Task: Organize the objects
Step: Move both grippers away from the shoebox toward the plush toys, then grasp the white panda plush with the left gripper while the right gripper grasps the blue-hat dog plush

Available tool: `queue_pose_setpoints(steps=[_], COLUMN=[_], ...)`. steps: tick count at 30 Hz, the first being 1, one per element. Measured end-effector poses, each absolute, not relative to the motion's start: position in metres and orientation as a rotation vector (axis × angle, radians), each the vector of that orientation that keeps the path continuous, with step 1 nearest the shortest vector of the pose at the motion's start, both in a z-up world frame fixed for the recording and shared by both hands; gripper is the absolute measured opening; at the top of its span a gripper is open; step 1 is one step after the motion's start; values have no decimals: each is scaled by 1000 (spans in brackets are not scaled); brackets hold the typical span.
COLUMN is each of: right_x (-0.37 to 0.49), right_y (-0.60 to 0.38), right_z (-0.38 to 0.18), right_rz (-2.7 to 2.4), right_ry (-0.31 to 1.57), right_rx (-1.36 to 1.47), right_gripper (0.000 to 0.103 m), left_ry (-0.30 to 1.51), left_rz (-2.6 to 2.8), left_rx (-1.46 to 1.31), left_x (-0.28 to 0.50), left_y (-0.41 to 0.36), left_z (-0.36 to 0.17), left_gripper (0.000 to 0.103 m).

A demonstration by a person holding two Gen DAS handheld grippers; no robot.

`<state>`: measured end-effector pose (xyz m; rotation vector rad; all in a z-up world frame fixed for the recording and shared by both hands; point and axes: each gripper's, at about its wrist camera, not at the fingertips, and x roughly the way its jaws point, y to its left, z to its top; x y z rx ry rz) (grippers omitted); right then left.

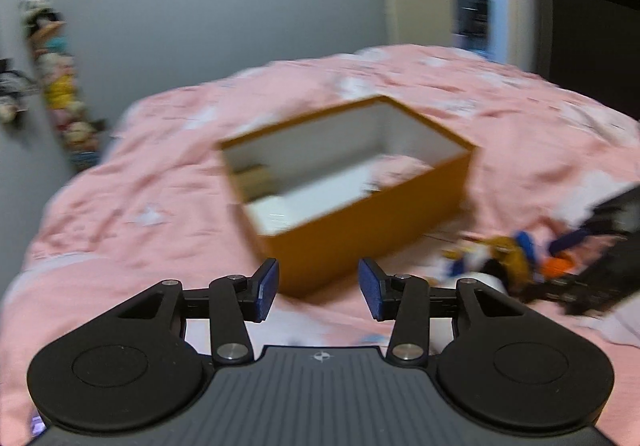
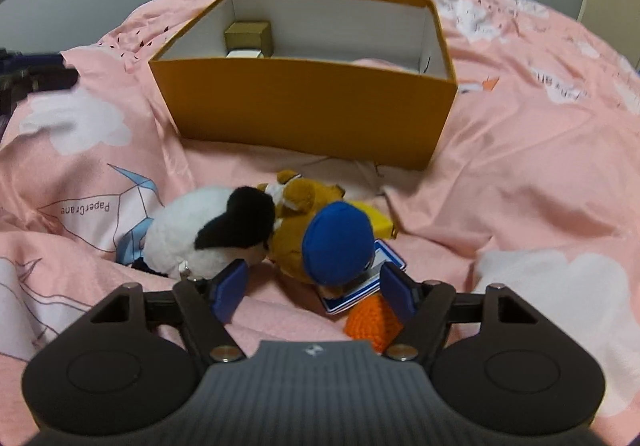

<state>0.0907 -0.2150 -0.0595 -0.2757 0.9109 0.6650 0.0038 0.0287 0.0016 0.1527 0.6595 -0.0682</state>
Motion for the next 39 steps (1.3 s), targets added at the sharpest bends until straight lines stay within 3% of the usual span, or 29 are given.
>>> queue_pose_setpoints(steps=[2,4,6,13,19,22,23,25,26,34,36,39], right_x=[94,98,100,95,89,88,87,85,84,109,112,116], right_y=[-215,-213,-211,-212,-205,-202,-202,-200,-199,-182,-175,-166], right_z=[-63,-67,-70,-74,-83,-83,-81,-76,-73,-54,-52,-49], right_rz=[660,663,656,712,822,845,860,896,922,909,894,854], right_ry=[922,938,953,1011,1090,1078,1065,1032,1018,919,891,841], right_rx=[-260,-256,-265,-266,-278,-274,-267,-263,-251,-110,-117,-148], right_gripper=[66,54,48,48,45,37,33,17,15,15,15,15], left_ry=[656,690,734,950,1042,1023,1010,976,961,802,777,750], left_rz=[-160,-237,-270,-359,-358,-355,-359,-360,-352,-143,-109,-96], left_rx=[193,238,267,168,176,162,152,145,146,85,88,101], left_x=[0,0,4,23,31,31,31,31,32,47,46,41], left_y=[13,-2,-12,-21,-30,-28,-28,-28,-28,-18,-16,-17], left_z=[-5,-13,-23,-50,-65,-65,-64,-59,-57,-42,-40,-37], left_gripper=[52,53,53,57,71,67,60,53,51,51,61,67])
